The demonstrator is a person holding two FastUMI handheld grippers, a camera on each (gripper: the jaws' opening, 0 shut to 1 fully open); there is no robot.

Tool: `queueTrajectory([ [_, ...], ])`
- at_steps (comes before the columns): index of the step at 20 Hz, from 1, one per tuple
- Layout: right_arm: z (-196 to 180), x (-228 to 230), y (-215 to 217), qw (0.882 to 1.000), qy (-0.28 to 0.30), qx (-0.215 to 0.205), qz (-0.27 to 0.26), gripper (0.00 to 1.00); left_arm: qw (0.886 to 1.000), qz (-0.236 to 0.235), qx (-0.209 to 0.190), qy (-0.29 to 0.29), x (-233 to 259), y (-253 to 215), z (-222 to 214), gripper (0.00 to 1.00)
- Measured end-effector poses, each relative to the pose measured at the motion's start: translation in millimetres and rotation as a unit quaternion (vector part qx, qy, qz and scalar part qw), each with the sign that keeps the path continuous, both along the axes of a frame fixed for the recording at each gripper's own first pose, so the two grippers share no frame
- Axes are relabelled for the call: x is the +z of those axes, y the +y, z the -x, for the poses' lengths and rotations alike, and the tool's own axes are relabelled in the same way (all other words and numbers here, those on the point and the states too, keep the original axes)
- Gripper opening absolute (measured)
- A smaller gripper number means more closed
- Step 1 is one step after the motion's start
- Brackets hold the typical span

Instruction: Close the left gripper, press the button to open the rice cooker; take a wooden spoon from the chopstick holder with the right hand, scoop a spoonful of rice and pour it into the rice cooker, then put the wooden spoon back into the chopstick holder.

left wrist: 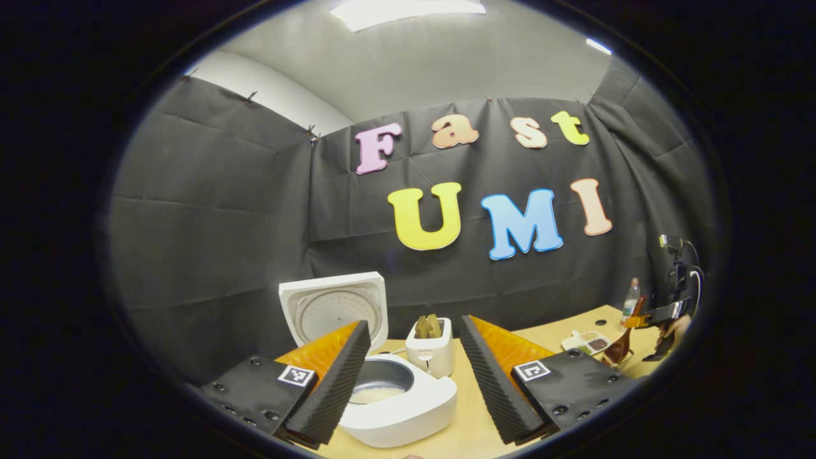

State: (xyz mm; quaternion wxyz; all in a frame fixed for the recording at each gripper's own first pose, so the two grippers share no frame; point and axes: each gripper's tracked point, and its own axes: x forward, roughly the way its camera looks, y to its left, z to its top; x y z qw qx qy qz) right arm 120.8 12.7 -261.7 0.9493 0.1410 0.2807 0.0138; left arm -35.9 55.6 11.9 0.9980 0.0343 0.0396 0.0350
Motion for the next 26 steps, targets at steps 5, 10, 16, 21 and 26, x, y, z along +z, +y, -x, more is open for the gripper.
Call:
queueTrajectory([
  [5,12.3,-19.8,-0.2,1.000,0.030,0.002,-0.008,0.13,1.000,0.007,0.000,-0.001,1.9,-1.4,0.9,0.91],
  [10,19.7,-13.7,-0.6,1.000,0.028,0.013,0.006,0.17,1.000,0.014,-0.002,-0.007,4.7,-4.2,-4.0,0.91],
  [16,22.3,33.9,-19.7,0.998,-0.021,0.008,0.060,0.84,1.000,0.023,0.000,-0.018,11.0,0.1,-12.1,0.92],
  [21,29.5,90.8,-25.3,0.992,-0.083,0.006,0.094,0.99,0.999,0.020,0.020,-0.023,18.3,16.4,-28.1,0.92],
  [26,39.9,139.8,-18.0,0.986,-0.131,0.015,0.101,0.99,0.998,0.006,0.059,-0.026,33.8,52.8,-56.3,0.94],
])
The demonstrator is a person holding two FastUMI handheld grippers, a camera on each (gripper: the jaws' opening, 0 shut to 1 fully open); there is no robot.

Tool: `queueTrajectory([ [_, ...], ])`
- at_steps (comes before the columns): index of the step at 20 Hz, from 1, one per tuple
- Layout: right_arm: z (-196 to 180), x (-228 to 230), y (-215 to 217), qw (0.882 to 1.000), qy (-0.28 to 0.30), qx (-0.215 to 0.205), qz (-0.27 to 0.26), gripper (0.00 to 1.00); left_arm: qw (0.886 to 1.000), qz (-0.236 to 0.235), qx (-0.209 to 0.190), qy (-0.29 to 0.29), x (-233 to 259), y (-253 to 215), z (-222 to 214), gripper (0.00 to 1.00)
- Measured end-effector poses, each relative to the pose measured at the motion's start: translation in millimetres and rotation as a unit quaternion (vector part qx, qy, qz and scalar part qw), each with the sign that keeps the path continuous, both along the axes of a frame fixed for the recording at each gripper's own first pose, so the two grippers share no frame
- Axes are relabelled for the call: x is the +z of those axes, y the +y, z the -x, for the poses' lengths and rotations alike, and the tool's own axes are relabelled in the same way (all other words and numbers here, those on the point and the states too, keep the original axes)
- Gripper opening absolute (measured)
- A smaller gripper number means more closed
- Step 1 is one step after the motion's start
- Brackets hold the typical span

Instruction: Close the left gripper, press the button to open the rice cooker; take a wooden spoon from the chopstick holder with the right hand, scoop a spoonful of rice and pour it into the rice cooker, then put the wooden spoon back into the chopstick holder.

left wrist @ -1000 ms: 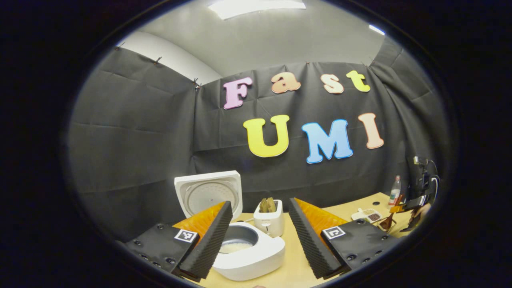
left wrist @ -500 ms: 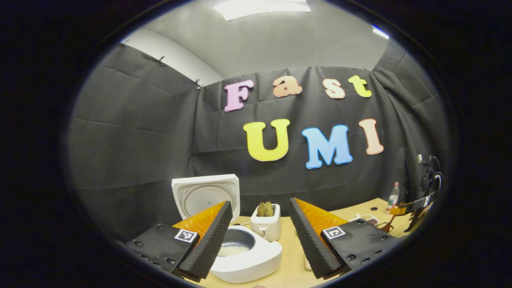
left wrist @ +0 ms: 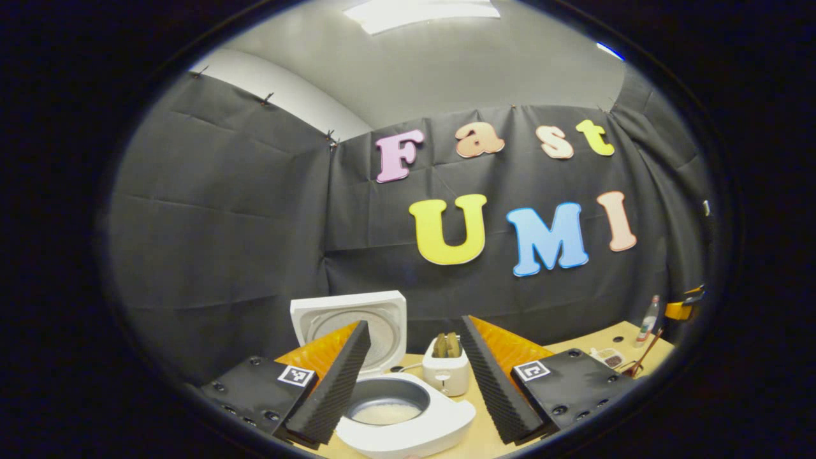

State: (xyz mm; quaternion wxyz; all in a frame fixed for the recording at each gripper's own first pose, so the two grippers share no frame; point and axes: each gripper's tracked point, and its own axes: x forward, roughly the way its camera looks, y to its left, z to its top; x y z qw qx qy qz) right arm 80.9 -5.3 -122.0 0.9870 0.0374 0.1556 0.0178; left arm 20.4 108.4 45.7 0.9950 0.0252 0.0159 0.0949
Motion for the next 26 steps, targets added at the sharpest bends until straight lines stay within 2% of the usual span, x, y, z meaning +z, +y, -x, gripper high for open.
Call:
queueTrajectory([
  [2,2.3,10.3,1.4,1.000,-0.010,0.004,0.005,0.98,1.000,-0.005,0.018,0.003,5.3,16.6,-18.2,0.98],
  [3,3.1,13.7,0.7,1.000,-0.012,0.004,0.008,0.98,1.000,-0.005,0.026,0.005,7.0,26.1,-27.0,0.91],
  [4,5.2,16.7,-0.9,1.000,-0.014,0.002,0.011,0.98,0.999,-0.005,0.032,0.008,9.5,34.3,-35.0,0.91],
  [5,6.9,18.5,-2.6,1.000,-0.017,0.000,0.014,0.98,0.999,-0.004,0.038,0.009,11.5,42.3,-42.1,0.98],
  [7,10.2,19.9,-5.9,1.000,-0.019,-0.005,0.024,0.98,0.999,-0.004,0.048,0.013,15.6,60.7,-59.9,0.98],
  [8,12.2,19.0,-7.8,0.999,-0.017,-0.008,0.028,0.99,0.998,-0.004,0.054,0.016,15.3,69.5,-67.4,0.91],
  [9,15.0,18.1,-9.7,0.999,-0.015,-0.010,0.031,0.98,0.998,-0.002,0.059,0.019,15.4,78.1,-76.4,0.91],
  [10,17.3,18.9,-11.8,0.999,-0.014,-0.014,0.032,0.98,0.998,0.002,0.060,0.020,16.4,85.0,-84.4,0.98],
  [13,24.4,20.3,-16.5,0.999,-0.016,-0.027,0.037,0.99,0.997,0.007,0.067,0.025,17.4,105.8,-111.6,1.00],
  [18,39.3,18.4,-25.0,0.998,-0.010,-0.047,0.048,0.98,0.997,0.016,0.072,0.030,16.5,133.9,-154.1,0.98],
  [21,48.8,14.5,-29.8,0.997,-0.006,-0.058,0.054,0.98,0.996,0.026,0.075,0.051,2.3,151.8,-185.7,1.00],
  [26,64.6,7.0,-37.1,0.996,0.005,-0.069,0.061,0.99,0.990,0.051,0.082,0.100,-41.1,170.4,-225.1,0.98],
])
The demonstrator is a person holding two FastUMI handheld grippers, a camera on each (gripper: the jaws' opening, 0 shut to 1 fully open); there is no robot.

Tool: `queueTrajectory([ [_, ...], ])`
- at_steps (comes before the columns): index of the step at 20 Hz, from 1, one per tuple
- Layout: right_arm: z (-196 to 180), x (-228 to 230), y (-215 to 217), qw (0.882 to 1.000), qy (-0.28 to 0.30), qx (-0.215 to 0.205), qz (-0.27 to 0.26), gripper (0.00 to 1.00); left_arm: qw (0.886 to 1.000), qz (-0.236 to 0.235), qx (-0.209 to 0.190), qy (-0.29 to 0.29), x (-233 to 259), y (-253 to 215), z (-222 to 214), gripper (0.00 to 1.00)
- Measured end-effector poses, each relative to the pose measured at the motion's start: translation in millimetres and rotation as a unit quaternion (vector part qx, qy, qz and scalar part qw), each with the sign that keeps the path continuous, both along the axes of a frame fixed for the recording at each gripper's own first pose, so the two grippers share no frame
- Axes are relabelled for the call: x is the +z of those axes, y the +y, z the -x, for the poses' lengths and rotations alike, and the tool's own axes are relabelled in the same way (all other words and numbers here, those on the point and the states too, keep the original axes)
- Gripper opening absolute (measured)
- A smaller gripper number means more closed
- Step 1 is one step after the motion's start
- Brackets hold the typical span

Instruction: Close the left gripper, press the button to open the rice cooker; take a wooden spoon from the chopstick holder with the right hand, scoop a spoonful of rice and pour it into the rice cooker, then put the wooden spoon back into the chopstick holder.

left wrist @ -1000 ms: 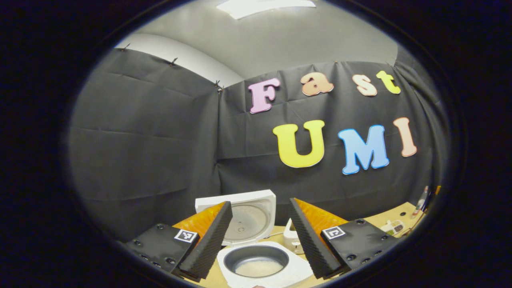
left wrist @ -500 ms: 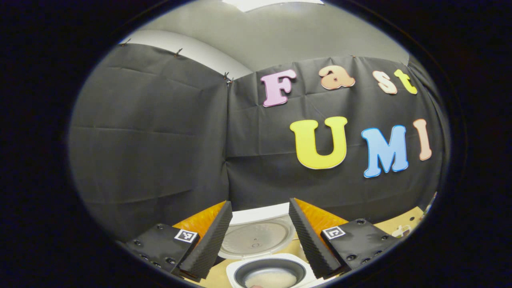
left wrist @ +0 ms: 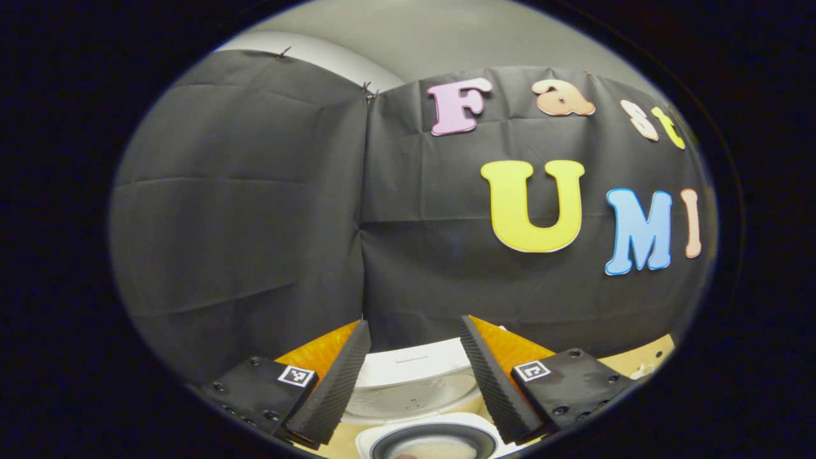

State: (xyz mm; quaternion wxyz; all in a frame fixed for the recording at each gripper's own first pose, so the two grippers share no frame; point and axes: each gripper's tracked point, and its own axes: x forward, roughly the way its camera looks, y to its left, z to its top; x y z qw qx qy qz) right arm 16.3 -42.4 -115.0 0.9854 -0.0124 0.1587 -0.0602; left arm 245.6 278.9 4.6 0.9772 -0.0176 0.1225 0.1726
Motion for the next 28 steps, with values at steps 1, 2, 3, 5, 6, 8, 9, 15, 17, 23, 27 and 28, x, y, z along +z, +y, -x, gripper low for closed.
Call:
queueTrajectory([
  [1,1.8,-1.5,-1.8,1.000,0.001,-0.002,0.003,0.98,1.000,0.001,0.006,0.009,-6.4,6.0,-4.6,0.98],
  [2,3.3,-1.9,-3.0,1.000,0.002,-0.004,0.005,0.99,1.000,0.002,0.013,0.014,-11.4,11.9,-8.4,0.98],
  [3,4.0,-1.9,-4.3,1.000,0.003,-0.005,0.006,0.99,1.000,0.007,0.018,0.017,-14.3,16.0,-12.1,0.98],
  [5,3.6,-2.2,-5.6,1.000,0.004,-0.006,0.006,0.99,0.999,0.024,0.025,0.026,-23.3,18.9,-15.3,0.98],
  [6,3.1,-2.4,-5.9,1.000,0.004,-0.005,0.005,0.99,0.999,0.021,0.028,0.025,-22.9,20.2,-14.3,0.98],
  [8,0.9,-2.1,-4.1,1.000,0.004,-0.001,0.004,0.99,0.999,0.020,0.030,0.028,-24.4,18.2,-14.9,0.97],
  [9,-1.4,-2.5,-3.1,1.000,0.004,0.002,0.004,0.99,0.999,0.018,0.030,0.029,-24.9,16.9,-14.8,0.98],
  [15,-14.9,-4.0,6.4,1.000,0.003,0.026,0.003,0.99,0.999,0.013,0.024,0.027,-24.5,-3.0,6.5,0.96],
  [17,-19.3,-4.3,11.2,0.999,0.002,0.035,-0.005,0.99,0.999,0.009,0.021,0.025,-24.7,-10.6,16.4,0.96],
  [23,-18.8,-4.4,18.7,0.998,-0.004,0.061,-0.017,0.98,1.000,0.007,0.019,0.024,-30.3,-38.1,46.3,1.00],
  [27,-25.2,-8.8,24.2,0.997,0.001,0.076,-0.018,0.99,1.000,-0.003,0.010,0.029,-41.3,-60.1,69.8,1.00],
  [28,-27.0,-9.8,25.9,0.997,0.002,0.079,-0.019,0.99,1.000,-0.004,0.008,0.030,-43.9,-63.6,75.1,1.00],
])
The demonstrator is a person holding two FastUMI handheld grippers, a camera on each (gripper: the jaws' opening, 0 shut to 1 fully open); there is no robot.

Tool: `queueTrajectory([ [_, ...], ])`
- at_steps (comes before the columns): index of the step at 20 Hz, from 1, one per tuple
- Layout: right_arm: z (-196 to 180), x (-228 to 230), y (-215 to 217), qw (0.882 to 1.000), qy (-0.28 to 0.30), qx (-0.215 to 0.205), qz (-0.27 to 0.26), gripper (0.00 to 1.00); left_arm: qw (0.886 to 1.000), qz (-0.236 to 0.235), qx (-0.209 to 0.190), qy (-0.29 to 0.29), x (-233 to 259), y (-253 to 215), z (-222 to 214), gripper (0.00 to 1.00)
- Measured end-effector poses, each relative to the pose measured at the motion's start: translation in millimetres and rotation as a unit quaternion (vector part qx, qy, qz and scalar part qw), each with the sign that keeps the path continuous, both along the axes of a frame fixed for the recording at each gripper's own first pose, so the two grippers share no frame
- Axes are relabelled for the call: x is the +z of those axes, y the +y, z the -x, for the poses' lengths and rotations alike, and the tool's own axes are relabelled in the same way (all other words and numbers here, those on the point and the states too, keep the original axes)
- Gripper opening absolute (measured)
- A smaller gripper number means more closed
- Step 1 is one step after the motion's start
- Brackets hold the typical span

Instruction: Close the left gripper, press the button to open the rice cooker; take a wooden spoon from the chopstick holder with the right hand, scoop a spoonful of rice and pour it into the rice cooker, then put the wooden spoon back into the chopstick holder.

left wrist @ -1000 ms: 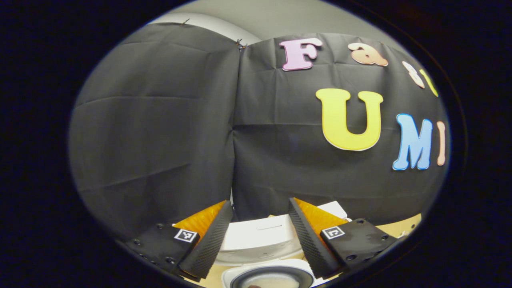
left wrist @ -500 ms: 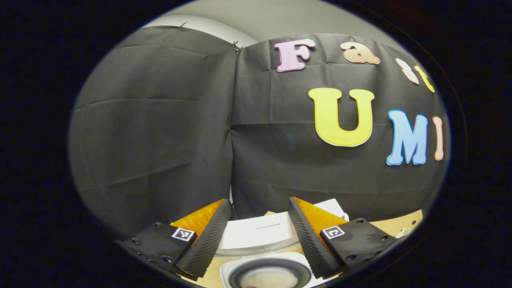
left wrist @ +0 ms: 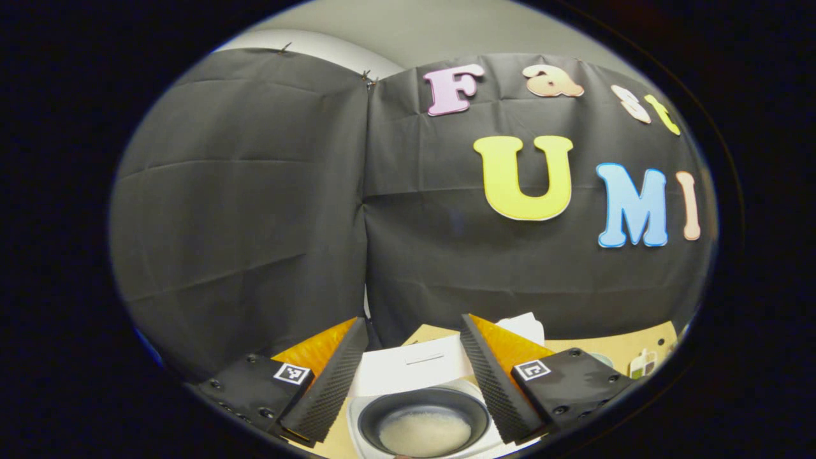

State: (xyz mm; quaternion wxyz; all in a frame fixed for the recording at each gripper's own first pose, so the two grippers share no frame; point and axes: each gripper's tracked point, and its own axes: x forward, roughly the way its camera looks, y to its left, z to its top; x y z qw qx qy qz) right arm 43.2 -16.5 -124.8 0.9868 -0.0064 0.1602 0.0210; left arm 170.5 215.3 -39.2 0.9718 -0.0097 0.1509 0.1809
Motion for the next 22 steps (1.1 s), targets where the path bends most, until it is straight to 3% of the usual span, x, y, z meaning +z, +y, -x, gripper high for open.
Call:
queueTrajectory([
  [3,-5.5,-4.5,5.8,1.000,0.006,0.009,-0.009,0.99,1.000,-0.011,-0.007,0.002,-10.5,-12.1,17.8,0.96],
  [4,-6.9,-5.0,8.0,1.000,0.006,0.012,-0.010,0.99,1.000,-0.013,-0.009,0.004,-13.3,-15.3,22.7,1.00],
  [7,-9.7,-7.0,14.5,1.000,0.007,0.022,-0.008,0.99,1.000,-0.018,-0.015,0.015,-26.2,-30.2,39.5,0.96],
  [8,-9.6,-7.1,16.0,1.000,0.008,0.025,-0.007,0.99,0.999,-0.020,-0.017,0.019,-29.8,-35.0,43.0,1.00],
  [11,-10.5,-6.8,18.2,1.000,0.008,0.029,-0.007,0.99,0.999,-0.021,-0.023,0.026,-41.3,-44.7,56.5,1.00],
  [22,-4.1,-9.0,14.2,0.999,0.014,0.030,-0.008,0.98,0.998,0.028,-0.030,0.056,-89.5,-71.0,96.2,0.98],
])
